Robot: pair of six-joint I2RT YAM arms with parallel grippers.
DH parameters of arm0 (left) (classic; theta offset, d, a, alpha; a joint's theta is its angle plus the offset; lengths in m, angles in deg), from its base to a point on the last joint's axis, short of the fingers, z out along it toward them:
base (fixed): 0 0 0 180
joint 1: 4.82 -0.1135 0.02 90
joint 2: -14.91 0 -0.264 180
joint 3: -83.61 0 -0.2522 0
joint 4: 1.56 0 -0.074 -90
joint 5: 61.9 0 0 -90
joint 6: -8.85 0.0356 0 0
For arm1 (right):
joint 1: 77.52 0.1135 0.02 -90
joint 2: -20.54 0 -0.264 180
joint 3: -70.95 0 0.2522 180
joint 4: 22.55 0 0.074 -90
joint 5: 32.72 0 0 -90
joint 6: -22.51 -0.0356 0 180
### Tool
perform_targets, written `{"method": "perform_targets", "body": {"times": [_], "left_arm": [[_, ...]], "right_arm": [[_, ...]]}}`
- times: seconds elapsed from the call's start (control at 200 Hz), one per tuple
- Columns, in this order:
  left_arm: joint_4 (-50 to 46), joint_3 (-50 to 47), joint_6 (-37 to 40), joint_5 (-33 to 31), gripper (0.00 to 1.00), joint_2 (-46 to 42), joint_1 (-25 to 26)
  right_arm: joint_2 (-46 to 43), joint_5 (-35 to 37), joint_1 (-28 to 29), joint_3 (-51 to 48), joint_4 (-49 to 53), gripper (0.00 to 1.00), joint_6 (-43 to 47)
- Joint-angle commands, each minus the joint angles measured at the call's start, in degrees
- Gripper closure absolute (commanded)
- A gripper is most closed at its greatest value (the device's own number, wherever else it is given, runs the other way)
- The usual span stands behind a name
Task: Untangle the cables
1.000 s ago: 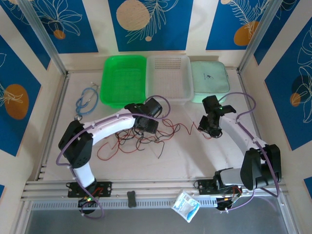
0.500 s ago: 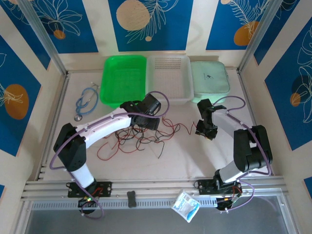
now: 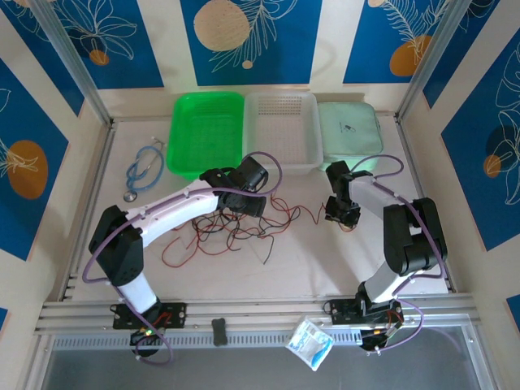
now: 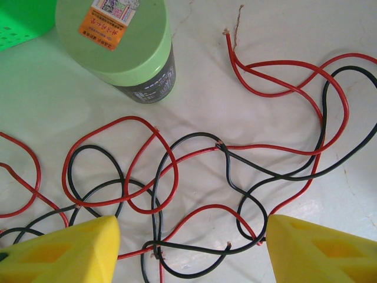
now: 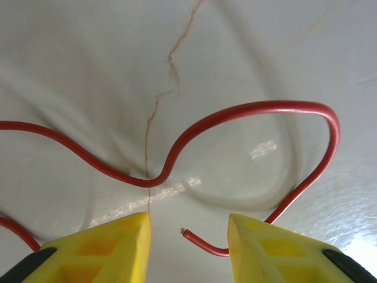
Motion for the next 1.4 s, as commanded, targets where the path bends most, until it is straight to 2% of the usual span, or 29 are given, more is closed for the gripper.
{"method": "perform_targets", "body": {"times": [0.0, 0.215, 0.35, 0.485, 0.635, 0.8, 0.935, 1.13, 1.236, 1.316, 1.396], "left_arm": [[-1.3, 1.0, -0.3, 0.2, 0.34, -1.7, 0.6], [-1.2, 0.7, -0.3, 0.2, 0.34, -2.0, 0.6], [-1.3, 0.4, -0.4, -0.2, 0.34, -2.5, 0.6], [-1.2, -0.2, -0.5, -0.7, 0.34, -3.2, 0.6], [-1.2, -0.3, -0.8, -0.8, 0.34, -3.5, 0.6], [-0.8, 0.4, 0.1, -0.1, 0.34, -4.2, 0.8], [3.2, 1.5, 6.3, 2.7, 0.35, -5.4, 2.2], [18.1, -0.4, 23.7, 10.6, 0.33, -5.3, 7.6], [26.6, -2.6, 31.6, 14.6, 0.3, -1.9, 9.1], [31.7, -2.8, 34.3, 15.7, 0.3, 2.4, 9.1], [32.8, -0.3, 35.8, 15.4, 0.31, 7.4, 9.1]], "right_arm": [[0.0, 1.5, 0.1, 1.3, 2.0, 0.6, 0.7], [2.3, 0.0, 0.0, 1.5, 1.2, 0.61, 0.3], [4.0, -0.6, 0.4, 2.0, 1.0, 0.67, 0.2], [4.2, -0.6, 0.8, 2.1, 1.2, 0.79, 0.2], [2.3, -0.8, 1.3, 2.3, 2.4, 1.0, 0.1], [-4.4, -3.6, 1.5, 3.6, 5.5, 1.0, 1.0], [-13.4, -7.9, 1.0, 6.5, 8.4, 1.0, 2.6], [-20.8, -14.2, -2.2, 9.7, 11.4, 1.0, 4.9], [-22.0, -17.1, -4.3, 9.5, 11.2, 1.0, 5.3], [-22.6, -19.4, -6.1, 9.5, 11.0, 1.0, 5.0], [-23.9, -21.7, -7.3, 9.6, 10.4, 1.0, 4.3]]}}
